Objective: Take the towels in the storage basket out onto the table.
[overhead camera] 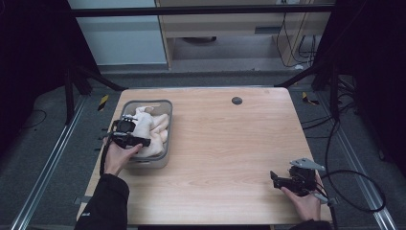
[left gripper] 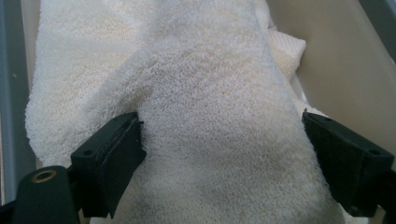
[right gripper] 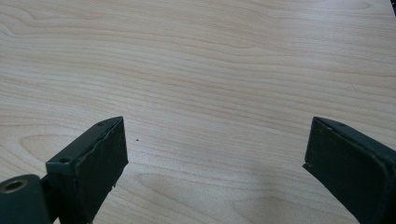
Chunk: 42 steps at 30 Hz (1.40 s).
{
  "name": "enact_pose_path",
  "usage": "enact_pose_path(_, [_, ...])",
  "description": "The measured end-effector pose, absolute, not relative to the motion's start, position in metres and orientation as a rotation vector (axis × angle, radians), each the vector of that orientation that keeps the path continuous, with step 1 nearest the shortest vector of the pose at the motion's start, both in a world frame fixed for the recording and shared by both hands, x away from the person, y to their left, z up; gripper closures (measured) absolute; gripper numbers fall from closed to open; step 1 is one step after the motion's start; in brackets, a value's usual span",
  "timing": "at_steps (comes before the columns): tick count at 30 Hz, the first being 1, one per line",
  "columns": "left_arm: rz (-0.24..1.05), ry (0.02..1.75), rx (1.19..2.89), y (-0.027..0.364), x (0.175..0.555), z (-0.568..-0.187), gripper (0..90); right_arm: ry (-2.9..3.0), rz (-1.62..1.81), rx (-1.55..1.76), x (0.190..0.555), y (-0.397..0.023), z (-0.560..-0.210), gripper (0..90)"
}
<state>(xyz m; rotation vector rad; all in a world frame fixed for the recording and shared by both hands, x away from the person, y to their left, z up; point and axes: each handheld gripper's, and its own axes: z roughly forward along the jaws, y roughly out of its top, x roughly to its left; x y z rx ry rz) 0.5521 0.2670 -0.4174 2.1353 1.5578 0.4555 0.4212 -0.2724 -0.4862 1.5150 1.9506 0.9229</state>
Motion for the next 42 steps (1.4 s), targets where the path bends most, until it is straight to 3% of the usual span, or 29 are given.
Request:
enact_pose_path(9, [0.425, 1.584, 2.166, 0.269, 0.555, -0.423, 18.8, 1.958, 0.914, 1.525, 0.421, -0.272, -0.487, 5.4])
enact_pose_path(27, [0.378, 1.623, 2.165, 0.278, 0.554, -0.42, 58.7, 1.976, 0.91, 1.522, 0.422, -0.271, -0.487, 5.3])
enact_pose_path(42, [0.423, 1.543, 2.098, 0.286, 0.543, -0.391, 65.9, 1.979, 0.902, 1.515, 0.423, -0.272, -0.488, 5.4])
